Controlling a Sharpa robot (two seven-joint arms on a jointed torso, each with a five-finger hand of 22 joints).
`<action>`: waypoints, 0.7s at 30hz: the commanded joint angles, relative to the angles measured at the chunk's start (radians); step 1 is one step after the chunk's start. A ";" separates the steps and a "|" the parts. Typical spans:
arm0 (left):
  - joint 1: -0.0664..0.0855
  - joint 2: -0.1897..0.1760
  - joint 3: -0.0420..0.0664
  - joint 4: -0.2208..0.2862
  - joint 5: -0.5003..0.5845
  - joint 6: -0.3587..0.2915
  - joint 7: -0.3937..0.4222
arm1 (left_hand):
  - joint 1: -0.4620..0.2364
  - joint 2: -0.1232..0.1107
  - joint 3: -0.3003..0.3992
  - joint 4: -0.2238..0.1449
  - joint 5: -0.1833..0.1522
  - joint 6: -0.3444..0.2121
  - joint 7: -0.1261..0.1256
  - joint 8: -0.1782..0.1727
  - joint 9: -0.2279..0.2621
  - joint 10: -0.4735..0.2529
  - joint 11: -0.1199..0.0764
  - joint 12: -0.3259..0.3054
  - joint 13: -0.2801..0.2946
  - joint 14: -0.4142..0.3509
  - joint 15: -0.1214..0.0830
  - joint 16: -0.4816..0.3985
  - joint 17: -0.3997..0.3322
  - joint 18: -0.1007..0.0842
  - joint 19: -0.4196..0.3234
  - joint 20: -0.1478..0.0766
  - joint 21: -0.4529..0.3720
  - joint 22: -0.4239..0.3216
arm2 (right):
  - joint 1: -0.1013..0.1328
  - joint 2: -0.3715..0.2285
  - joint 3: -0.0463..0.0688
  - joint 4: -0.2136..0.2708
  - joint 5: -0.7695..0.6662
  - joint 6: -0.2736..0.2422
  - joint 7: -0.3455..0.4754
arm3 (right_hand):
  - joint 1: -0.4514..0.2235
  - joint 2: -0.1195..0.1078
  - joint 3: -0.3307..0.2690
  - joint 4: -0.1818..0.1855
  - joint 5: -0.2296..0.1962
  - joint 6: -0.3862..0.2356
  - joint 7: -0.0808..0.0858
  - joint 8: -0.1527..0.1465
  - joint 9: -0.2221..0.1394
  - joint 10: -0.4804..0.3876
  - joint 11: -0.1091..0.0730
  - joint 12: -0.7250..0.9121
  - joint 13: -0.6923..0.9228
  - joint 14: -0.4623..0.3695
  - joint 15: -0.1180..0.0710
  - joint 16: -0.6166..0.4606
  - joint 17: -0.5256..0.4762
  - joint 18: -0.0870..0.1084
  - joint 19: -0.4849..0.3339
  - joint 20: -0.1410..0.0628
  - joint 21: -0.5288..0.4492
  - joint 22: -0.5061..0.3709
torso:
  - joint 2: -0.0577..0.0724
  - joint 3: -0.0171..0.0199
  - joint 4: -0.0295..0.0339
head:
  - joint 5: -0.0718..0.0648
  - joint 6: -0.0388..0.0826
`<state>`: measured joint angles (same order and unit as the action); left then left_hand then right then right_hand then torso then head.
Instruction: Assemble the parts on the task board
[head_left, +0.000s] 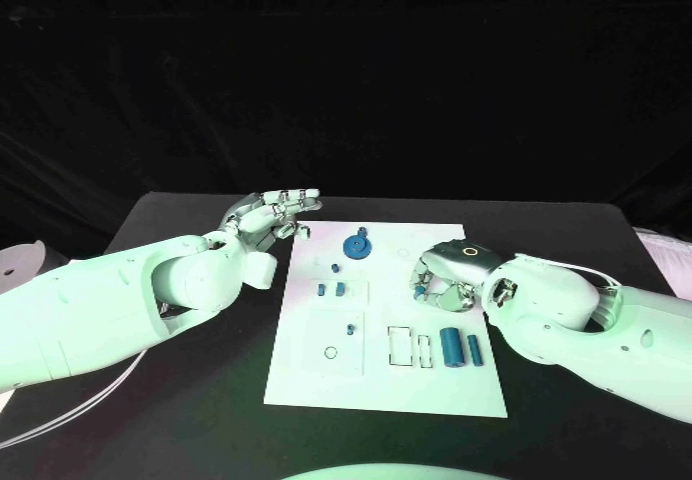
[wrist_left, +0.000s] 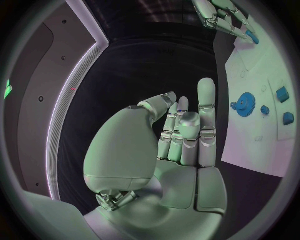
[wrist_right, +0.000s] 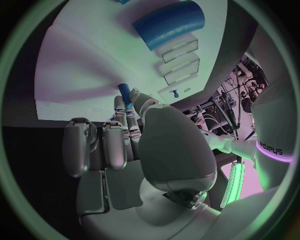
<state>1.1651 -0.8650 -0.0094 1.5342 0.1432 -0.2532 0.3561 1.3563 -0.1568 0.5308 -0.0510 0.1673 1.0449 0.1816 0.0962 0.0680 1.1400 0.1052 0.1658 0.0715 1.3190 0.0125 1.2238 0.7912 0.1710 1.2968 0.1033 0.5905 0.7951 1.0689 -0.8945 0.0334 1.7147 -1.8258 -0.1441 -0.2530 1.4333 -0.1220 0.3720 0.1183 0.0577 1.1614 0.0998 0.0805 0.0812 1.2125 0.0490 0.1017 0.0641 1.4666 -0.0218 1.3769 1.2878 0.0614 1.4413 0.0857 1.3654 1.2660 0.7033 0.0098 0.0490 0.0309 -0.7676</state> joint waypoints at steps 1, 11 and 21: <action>0.000 0.000 0.000 0.002 0.003 0.020 0.002 | 0.002 0.010 -0.006 -0.003 -0.006 -0.002 0.001 0.001 -0.001 -0.006 0.000 0.008 -0.001 -0.007 0.000 -0.006 -0.003 0.010 -0.008 0.003 -0.004 -0.002 | -0.006 0.006 -0.004 -0.011 -0.025 0.033 0.006 | 0.003 0.009 0.008 -0.001 -0.002 0.009 0.001 0.005 0.002 0.008 0.001 0.001 0.001 0.056 -0.006 -0.002 0.001 0.007 0.000 -0.009 -0.003 0.001 | 0.000 0.0001 -0.0002 | -0.001 0.000; 0.000 0.002 0.000 0.000 0.003 0.020 0.002 | 0.002 0.010 -0.006 -0.004 -0.006 -0.002 0.001 0.001 -0.001 -0.006 0.000 0.008 -0.001 -0.008 0.001 -0.006 -0.003 0.010 -0.008 0.003 -0.004 -0.002 | -0.007 0.002 -0.004 0.001 -0.042 -0.040 0.011 | 0.031 0.031 0.044 -0.024 -0.006 0.040 0.003 0.010 0.010 0.050 -0.005 -0.003 0.003 0.057 -0.012 0.005 0.010 0.005 0.005 -0.015 0.003 0.011 | -0.001 0.0004 -0.0001 | -0.003 0.000; 0.000 0.003 0.000 -0.003 0.003 0.018 0.003 | 0.002 0.010 -0.006 -0.004 -0.006 -0.002 0.001 0.001 -0.001 -0.006 0.000 0.008 -0.001 -0.008 0.001 -0.006 -0.003 0.010 -0.008 0.003 -0.004 -0.002 | 0.013 -0.047 0.012 0.081 -0.014 -0.081 0.010 | 0.036 0.030 0.052 -0.032 -0.007 0.044 0.005 0.010 0.012 0.056 -0.005 -0.008 0.003 0.058 -0.012 0.007 0.011 0.005 0.006 -0.016 0.005 0.013 | -0.002 -0.0008 -0.0005 | -0.006 0.002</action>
<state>1.1650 -0.8640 -0.0095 1.5307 0.1432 -0.2519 0.3541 1.3563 -0.1568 0.5280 -0.0538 0.1673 1.0449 0.1816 0.0962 0.0680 1.1400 0.1052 0.1706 0.0715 1.3189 0.0125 1.2238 0.7894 0.1709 1.2932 0.1069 0.5905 0.7943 1.0799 -0.9371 0.0441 1.7849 -1.8450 -0.1959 -0.2506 1.4496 -0.1092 0.4199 0.0865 0.0457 1.1969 0.1035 0.0881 0.0919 1.2516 0.0515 0.0918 0.0678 1.4665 -0.0290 1.3769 1.2980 0.0614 1.4485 0.0786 1.3654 1.2786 0.7020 0.0096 0.0485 0.0255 -0.7665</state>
